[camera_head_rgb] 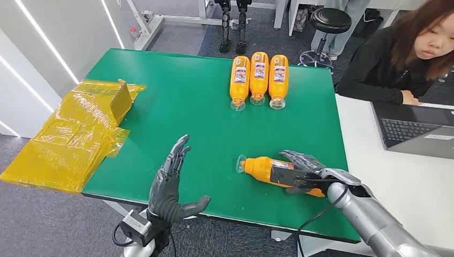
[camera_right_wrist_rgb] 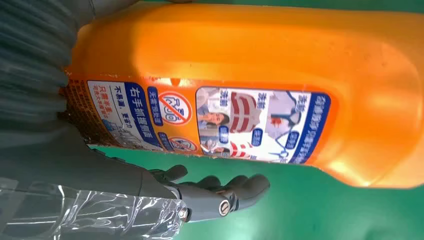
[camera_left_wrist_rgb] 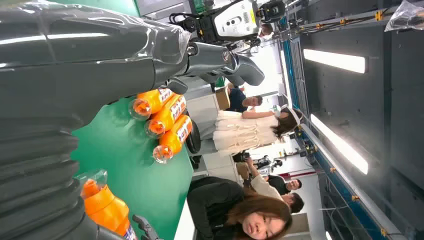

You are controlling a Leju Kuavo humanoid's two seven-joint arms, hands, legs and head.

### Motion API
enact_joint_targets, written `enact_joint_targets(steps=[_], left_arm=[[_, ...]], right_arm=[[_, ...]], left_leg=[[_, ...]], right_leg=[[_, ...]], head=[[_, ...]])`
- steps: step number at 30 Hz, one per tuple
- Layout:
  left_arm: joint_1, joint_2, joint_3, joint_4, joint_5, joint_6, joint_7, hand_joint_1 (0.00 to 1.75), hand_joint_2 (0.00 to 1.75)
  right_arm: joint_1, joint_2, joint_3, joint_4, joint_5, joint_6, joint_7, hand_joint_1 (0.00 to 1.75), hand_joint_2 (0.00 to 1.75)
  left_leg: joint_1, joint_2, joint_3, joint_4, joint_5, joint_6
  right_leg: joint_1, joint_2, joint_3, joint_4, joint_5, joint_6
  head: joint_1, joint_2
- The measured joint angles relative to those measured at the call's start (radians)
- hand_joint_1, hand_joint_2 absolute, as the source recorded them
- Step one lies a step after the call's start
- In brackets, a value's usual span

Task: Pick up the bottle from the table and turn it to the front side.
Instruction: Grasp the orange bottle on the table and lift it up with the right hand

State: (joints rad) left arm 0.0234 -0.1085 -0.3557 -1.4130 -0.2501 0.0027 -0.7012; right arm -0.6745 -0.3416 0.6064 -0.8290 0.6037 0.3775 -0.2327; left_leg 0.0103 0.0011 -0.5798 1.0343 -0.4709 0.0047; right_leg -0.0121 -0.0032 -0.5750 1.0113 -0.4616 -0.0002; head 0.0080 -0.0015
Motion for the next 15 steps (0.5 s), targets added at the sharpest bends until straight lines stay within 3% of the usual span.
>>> enact_joint_targets(steps=[4, 8, 11, 15], left_arm=[[0.005, -0.003, 0.002, 0.0, -0.006, -0.006, 0.0, 0.0, 1.75], [0.008, -0.01, 0.008, 0.0, -0.008, -0.006, 0.0, 0.0, 1.75], [0.008, -0.012, 0.01, 0.0, -0.008, -0.004, 0.0, 0.0, 1.75], [0.009, -0.014, 0.013, 0.0, -0.008, 0.0, 0.0, 0.0, 1.75]], right_arm=[[-0.04, 0.006, 0.051, 0.056, -0.011, 0.011, 0.015, 0.05, 1.75], [-0.078, 0.018, 0.102, 0.112, -0.011, 0.009, 0.032, 1.44, 1.75], [-0.1, 0.023, 0.13, 0.139, -0.011, 0.01, 0.035, 1.73, 1.75], [-0.122, 0.027, 0.156, 0.161, -0.013, 0.013, 0.04, 1.75, 1.75]], left_leg=[[0.0, 0.0, 0.002, 0.0, 0.0, 0.0], [0.0, 0.0, 0.004, 0.0, 0.0, 0.0], [0.0, 0.0, 0.005, 0.0, 0.0, 0.001], [0.0, 0.0, 0.005, 0.0, 0.001, 0.001]], right_leg=[[0.0, 0.0, 0.002, 0.0, 0.0, 0.0], [0.0, -0.001, 0.005, 0.0, 0.0, 0.0], [0.0, -0.001, 0.006, 0.0, 0.001, 0.001], [0.0, -0.001, 0.006, -0.001, 0.002, 0.002]], head=[[0.0, 0.0], [0.0, 0.0], [0.0, 0.0], [0.0, 0.0]])
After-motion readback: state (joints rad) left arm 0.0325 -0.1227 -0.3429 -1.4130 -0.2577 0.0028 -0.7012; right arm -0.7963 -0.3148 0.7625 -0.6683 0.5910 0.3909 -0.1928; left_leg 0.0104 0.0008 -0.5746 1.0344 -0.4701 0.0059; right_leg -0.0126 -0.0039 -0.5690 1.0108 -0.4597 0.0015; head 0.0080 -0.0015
